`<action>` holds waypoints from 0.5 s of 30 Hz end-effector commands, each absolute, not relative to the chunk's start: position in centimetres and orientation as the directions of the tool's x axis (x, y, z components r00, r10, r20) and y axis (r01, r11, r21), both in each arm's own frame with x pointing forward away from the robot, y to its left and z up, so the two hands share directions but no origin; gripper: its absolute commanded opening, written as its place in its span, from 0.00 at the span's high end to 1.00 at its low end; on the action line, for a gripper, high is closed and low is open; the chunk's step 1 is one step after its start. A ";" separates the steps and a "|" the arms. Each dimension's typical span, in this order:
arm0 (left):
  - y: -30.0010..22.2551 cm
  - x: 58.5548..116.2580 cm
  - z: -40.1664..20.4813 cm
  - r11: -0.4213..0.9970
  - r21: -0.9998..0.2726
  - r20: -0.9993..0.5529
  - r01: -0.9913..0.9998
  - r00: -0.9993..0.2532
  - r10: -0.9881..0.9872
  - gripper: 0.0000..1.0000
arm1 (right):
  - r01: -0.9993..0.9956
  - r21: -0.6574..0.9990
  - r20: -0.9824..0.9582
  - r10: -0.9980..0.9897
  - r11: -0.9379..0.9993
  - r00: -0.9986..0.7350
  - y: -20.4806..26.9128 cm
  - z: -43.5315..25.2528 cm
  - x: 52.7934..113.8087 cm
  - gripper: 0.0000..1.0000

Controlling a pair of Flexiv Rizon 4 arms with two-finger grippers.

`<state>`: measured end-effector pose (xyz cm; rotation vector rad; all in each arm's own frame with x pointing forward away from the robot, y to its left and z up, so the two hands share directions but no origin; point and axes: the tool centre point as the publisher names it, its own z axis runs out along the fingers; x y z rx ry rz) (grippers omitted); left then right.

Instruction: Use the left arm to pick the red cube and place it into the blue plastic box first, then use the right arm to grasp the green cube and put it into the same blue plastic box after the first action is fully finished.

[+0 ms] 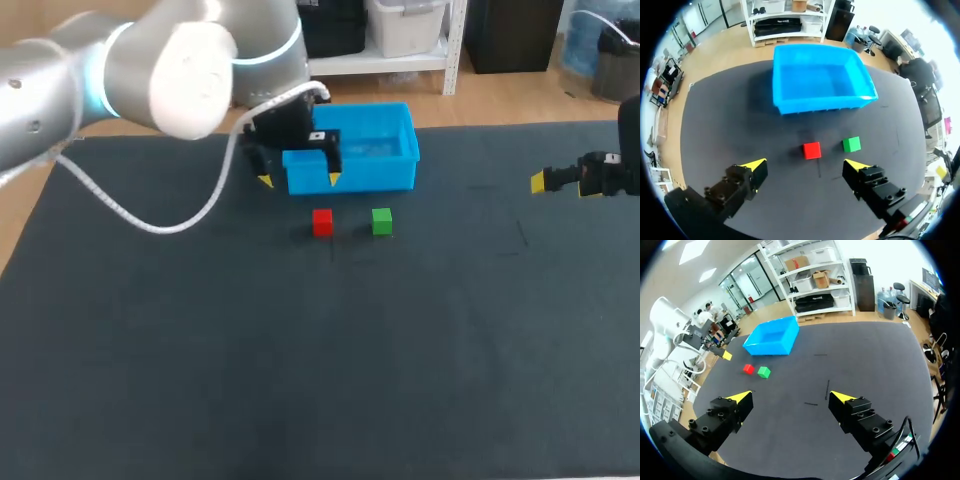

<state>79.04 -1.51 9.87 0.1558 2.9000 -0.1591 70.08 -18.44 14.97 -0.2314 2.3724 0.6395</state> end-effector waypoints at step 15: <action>-2.5 79.7 8.6 0.994 -0.064 -0.183 0.090 -0.980 0.077 0.00 | -0.322 0.384 -0.643 0.000 0.865 -0.766 -18.5 15.0 70.0 0.00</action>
